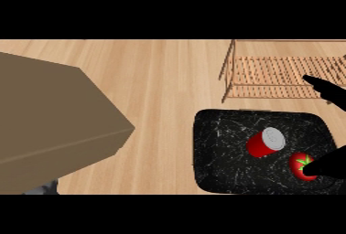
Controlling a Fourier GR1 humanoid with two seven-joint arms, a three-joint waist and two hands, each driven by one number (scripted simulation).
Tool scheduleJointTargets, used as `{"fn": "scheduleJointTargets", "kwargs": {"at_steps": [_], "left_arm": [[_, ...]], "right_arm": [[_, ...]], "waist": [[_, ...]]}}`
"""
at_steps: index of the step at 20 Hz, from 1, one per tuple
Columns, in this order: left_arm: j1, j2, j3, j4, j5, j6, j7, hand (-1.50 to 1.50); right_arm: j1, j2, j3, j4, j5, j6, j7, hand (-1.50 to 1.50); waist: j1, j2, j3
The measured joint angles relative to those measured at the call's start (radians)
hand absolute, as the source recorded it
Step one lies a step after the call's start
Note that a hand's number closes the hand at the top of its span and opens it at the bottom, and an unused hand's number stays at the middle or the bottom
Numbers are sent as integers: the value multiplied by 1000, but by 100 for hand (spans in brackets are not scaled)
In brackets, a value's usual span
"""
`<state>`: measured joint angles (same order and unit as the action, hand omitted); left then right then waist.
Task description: Pick the can from the tray and place it in the tiered shelf
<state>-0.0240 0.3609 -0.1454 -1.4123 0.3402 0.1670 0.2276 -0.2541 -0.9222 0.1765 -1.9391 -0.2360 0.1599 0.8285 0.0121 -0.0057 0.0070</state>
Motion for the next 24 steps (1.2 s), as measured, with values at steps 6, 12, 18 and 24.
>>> {"fn": "scheduleJointTargets", "kwargs": {"at_steps": [6,12,18,24], "left_arm": [[-6,-5,24,3,-11,-10,18,0],[-17,-18,43,34,-26,-36,6,0],[-24,-35,64,37,-47,-38,15,0],[-12,-44,78,17,-58,-53,13,0]], "right_arm": [[-35,73,86,-22,100,22,109,-150],[-43,152,138,3,234,17,153,-150],[-14,216,149,-16,322,23,165,-150],[26,265,171,-5,409,28,158,-150]], "waist": [[-4,-1,0],[-6,-2,3],[-8,-3,3],[-10,-2,1]]}}
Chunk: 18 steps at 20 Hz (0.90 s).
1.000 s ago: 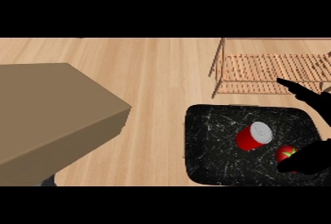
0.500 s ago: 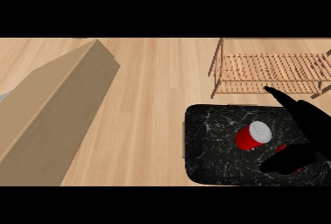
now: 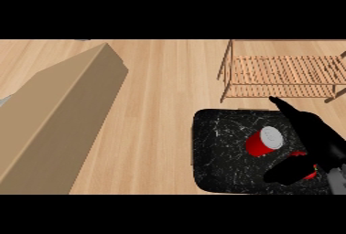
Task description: Pick the can from the tray and place it in the tiered shelf
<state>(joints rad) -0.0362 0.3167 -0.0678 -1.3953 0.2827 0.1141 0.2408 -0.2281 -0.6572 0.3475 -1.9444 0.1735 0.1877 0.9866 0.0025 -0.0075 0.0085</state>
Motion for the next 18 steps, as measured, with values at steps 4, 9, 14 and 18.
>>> {"fn": "scheduleJointTargets", "kwargs": {"at_steps": [4,9,14,18], "left_arm": [[-12,-20,1,12,-19,6,3,0],[-11,-24,19,19,-26,-15,-4,0],[-3,-36,31,5,-34,-25,-9,0],[-10,-37,45,20,-44,-39,-12,0]], "right_arm": [[-13,21,-13,59,55,14,-13,-150],[20,58,2,101,155,12,-49,-150],[19,129,1,181,236,-24,-124,-150],[1,183,-6,252,281,-39,-179,-150]], "waist": [[1,1,0],[0,0,1],[1,1,0],[2,1,0]]}}
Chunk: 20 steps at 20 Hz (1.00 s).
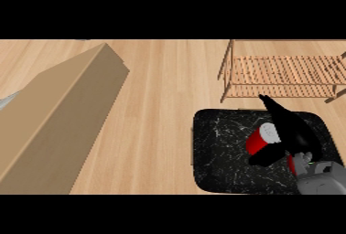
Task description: Pick the can from the tray and place it in the tiered shelf
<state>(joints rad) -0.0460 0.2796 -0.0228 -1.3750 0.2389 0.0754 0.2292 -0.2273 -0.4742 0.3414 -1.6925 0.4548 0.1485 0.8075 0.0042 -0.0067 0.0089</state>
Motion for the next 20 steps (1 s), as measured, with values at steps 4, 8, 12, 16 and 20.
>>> {"fn": "scheduleJointTargets", "kwargs": {"at_steps": [4,8,12,16,20], "left_arm": [[-2,-3,13,1,-8,-11,4,0],[-7,-7,13,-4,-11,-11,18,0],[9,-28,1,-25,-30,2,13,0],[11,-28,18,-18,-29,-10,6,0],[2,-24,34,0,-29,-25,8,0]], "right_arm": [[-8,42,-7,52,33,1,-54,150],[-22,-7,30,77,23,110,-136,150],[-3,16,35,59,34,117,-181,150],[13,41,29,42,64,99,-220,150],[30,80,43,-19,73,103,-237,150]], "waist": [[0,-1,-1],[4,-6,-8],[-2,-11,-13],[-5,-11,-13],[-5,-5,-5]]}}
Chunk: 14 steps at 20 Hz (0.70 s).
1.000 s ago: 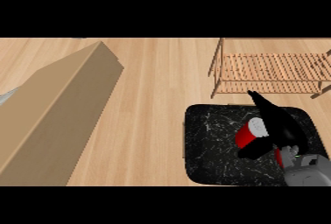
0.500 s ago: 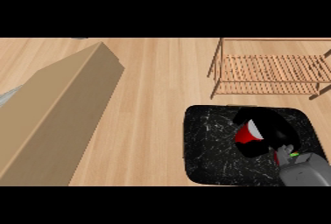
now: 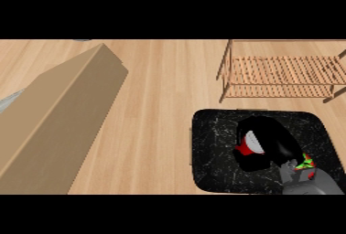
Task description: Pick the can from the tray and place it in the tiered shelf
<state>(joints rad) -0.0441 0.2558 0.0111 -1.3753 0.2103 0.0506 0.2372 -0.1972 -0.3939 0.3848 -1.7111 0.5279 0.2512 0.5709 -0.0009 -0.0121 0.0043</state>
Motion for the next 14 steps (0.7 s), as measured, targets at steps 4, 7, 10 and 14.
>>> {"fn": "scheduleJointTargets", "kwargs": {"at_steps": [4,7,10,14], "left_arm": [[-17,-2,8,7,-10,1,21,0],[-8,-8,13,-3,-12,-1,16,0],[-3,-16,11,-10,-19,6,19,0],[4,-23,10,-20,-25,16,27,0]], "right_arm": [[32,25,27,-30,24,7,-40,150],[88,33,26,-123,16,1,-54,150],[102,35,7,-249,17,-6,-27,150],[85,28,-48,-460,8,12,71,150]], "waist": [[0,1,2],[-4,2,2],[-7,2,3],[-15,0,3]]}}
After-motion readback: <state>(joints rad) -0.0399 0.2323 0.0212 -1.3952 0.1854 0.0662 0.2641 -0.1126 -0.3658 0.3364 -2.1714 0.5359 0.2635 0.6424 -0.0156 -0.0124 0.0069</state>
